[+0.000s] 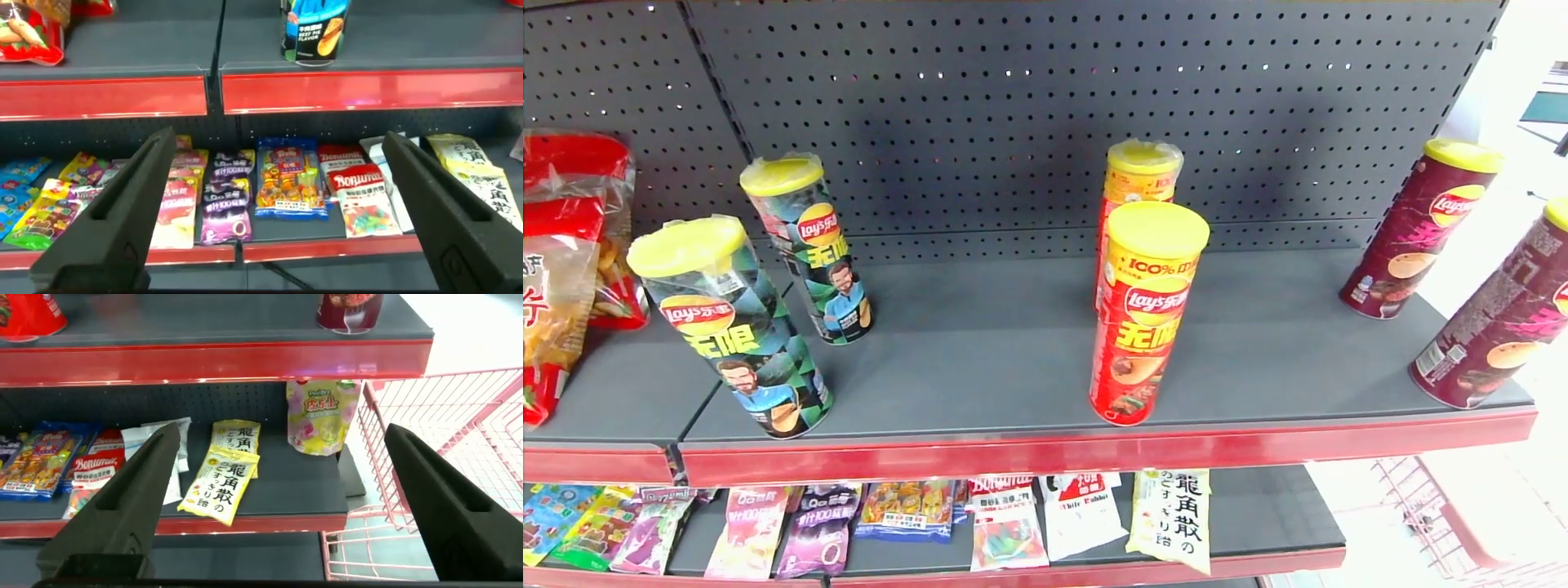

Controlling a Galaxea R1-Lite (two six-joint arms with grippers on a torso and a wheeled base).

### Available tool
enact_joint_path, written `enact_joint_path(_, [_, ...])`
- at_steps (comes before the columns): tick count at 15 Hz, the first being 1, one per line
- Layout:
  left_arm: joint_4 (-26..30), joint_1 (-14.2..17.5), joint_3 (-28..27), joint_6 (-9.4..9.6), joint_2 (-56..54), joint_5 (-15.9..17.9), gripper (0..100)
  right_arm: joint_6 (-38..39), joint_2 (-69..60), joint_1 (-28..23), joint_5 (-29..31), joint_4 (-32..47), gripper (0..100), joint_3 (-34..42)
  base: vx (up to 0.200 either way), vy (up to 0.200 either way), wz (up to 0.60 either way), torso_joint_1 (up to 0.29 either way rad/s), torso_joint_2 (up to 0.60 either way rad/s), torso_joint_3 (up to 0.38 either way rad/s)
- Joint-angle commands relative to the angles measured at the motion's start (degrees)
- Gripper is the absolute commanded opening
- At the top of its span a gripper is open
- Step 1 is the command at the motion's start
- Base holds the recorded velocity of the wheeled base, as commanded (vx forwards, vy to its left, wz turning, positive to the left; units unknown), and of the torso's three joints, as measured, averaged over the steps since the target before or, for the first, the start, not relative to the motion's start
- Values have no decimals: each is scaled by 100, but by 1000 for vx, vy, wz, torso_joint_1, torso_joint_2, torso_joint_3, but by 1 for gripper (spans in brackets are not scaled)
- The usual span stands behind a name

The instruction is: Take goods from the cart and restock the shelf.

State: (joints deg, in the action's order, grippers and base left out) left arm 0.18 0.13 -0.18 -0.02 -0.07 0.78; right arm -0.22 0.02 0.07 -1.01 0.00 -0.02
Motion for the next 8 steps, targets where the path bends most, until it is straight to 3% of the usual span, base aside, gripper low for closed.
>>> enact_joint_path(1, [-1,4,1,-6,7,1,100,-4,-2,1,5,0,100,2,0,0,0,0,0,0])
enact_joint_path(8, [-1,4,1,-15,7,1,100,-4,-2,1,110,0,100,2,0,0,0,0,0,0])
